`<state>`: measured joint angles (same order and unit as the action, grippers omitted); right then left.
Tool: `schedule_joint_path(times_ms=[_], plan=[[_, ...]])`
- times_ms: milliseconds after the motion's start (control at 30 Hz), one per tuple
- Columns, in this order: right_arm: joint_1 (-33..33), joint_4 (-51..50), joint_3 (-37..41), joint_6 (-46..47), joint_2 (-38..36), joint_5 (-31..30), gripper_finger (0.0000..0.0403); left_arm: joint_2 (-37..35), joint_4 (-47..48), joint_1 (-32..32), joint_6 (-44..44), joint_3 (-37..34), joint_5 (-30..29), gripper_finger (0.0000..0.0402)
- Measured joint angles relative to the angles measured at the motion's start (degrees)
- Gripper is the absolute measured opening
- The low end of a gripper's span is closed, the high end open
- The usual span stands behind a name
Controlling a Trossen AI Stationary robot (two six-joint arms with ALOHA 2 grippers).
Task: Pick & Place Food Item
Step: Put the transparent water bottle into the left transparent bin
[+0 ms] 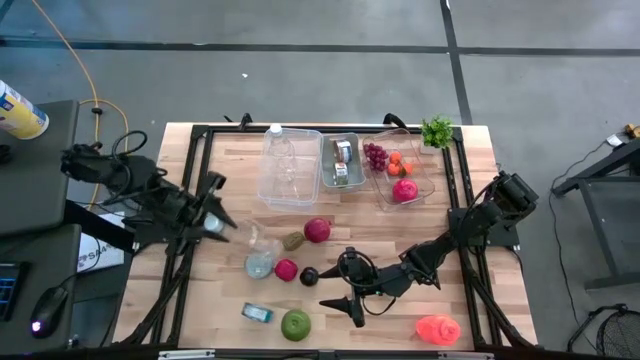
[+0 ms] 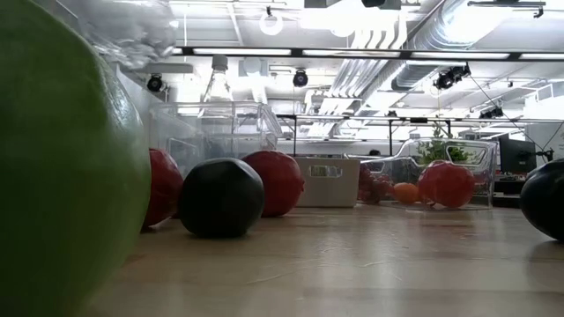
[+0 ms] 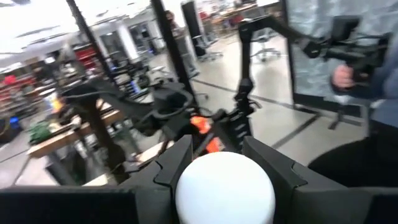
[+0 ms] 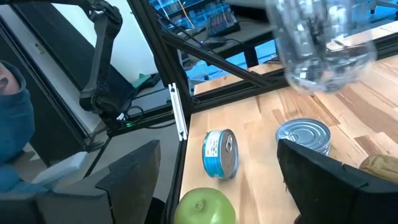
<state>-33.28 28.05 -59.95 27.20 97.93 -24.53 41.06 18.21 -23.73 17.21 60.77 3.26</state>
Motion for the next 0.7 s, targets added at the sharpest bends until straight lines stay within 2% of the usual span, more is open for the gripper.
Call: schedule_joint_path(times_ms=[200, 400, 533, 700], plan=[[0.42, 1.43, -0.01, -1.38, 0.00, 0.02, 0.0311, 0.87, -4.16, 6.64, 1.68, 0.00, 5.87, 0.0128], [1.75, 7.12, -0.01, -9.73, -0.02, -0.01, 0.0311, 3.19, -5.60, 14.43, 1.42, 2.20, 9.80, 0.0128], [2.60, 6.91, -0.01, -11.02, -0.02, 0.00, 0.0311, 6.79, -5.52, 21.20, 1.41, 3.52, 19.10, 0.0128], [3.69, 5.98, -0.01, -10.84, -0.02, 1.05, 0.0311, 12.70, -5.19, 29.55, -1.15, 5.66, 26.21, 0.0128]])
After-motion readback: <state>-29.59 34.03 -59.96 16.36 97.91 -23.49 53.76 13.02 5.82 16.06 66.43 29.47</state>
